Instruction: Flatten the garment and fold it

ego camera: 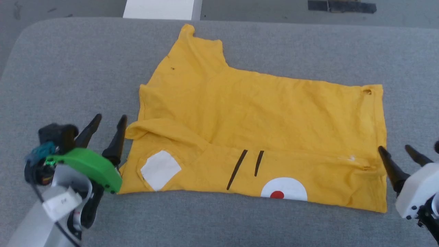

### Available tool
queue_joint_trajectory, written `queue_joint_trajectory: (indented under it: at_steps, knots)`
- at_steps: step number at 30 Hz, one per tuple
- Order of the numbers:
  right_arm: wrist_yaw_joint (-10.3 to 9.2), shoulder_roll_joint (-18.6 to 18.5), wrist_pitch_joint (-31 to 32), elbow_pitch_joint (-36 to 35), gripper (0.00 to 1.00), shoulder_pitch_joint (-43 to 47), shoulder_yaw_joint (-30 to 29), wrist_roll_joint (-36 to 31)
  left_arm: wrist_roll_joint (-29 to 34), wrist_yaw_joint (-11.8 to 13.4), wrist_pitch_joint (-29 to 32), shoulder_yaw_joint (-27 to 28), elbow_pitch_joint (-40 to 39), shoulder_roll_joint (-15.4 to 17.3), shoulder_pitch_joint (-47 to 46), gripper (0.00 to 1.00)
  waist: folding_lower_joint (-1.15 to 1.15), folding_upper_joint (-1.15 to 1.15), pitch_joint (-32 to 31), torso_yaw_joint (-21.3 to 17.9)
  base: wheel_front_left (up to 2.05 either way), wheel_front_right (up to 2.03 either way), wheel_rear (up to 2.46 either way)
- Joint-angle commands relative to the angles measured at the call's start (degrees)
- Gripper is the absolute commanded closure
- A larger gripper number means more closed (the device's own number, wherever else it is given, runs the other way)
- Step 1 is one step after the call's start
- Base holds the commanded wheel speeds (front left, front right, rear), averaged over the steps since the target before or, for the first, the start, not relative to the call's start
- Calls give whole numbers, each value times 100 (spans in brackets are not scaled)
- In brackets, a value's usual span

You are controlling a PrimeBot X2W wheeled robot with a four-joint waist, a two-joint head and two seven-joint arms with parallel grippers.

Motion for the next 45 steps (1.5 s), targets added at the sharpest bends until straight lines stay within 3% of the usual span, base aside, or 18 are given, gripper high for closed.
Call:
queue_joint_trajectory:
  at_steps: [1, 8, 12, 15, 20, 25, 37, 45]
  knots:
    - [-8, 120, -216, -124, 0, 134, -110, -142, -1, 122, -186, 95, -165, 25, 253, 0, 0, 0, -237, 3, 0, 0, 0]
    - [-8, 973, -1568, -529, 0, 786, -562, -1003, 321, 813, -1224, 580, -1112, -183, 1414, 0, 0, 0, -483, -1, 0, 0, 0]
    - [-8, 1192, -2246, -485, 0, 1153, -703, -1408, 649, 1161, -1320, 889, -1501, -623, 2054, 0, 0, 0, -573, 15, 0, 0, 0]
    - [-8, 1220, -2636, -249, 0, 1318, -794, -1351, 925, 1269, -1325, 1131, -1712, -1015, 2452, 0, 0, 0, -641, 32, 0, 0, 0]
    - [-8, 1224, -3030, 247, 0, 1412, -774, -1137, 1270, 1094, -1326, 1233, -1555, -1291, 2710, 0, 0, 0, -730, 83, 0, 0, 0]
    - [-8, 1224, -3083, 376, 0, 1281, -719, -1160, 1314, 878, -1058, 1134, -1303, -1057, 2497, 0, 0, 0, -731, 116, 0, 0, 0]
    - [-8, 1225, -2967, 414, 0, 1112, -584, -1229, 955, 81, 1545, 480, -834, -169, 1477, 0, 0, 0, -420, 117, 0, 0, 0]
    - [-8, 1225, -2889, 414, 0, 1058, -512, -1251, 549, -132, 2176, 368, -467, -201, 1199, 0, 0, 0, -170, 35, 0, 0, 0]
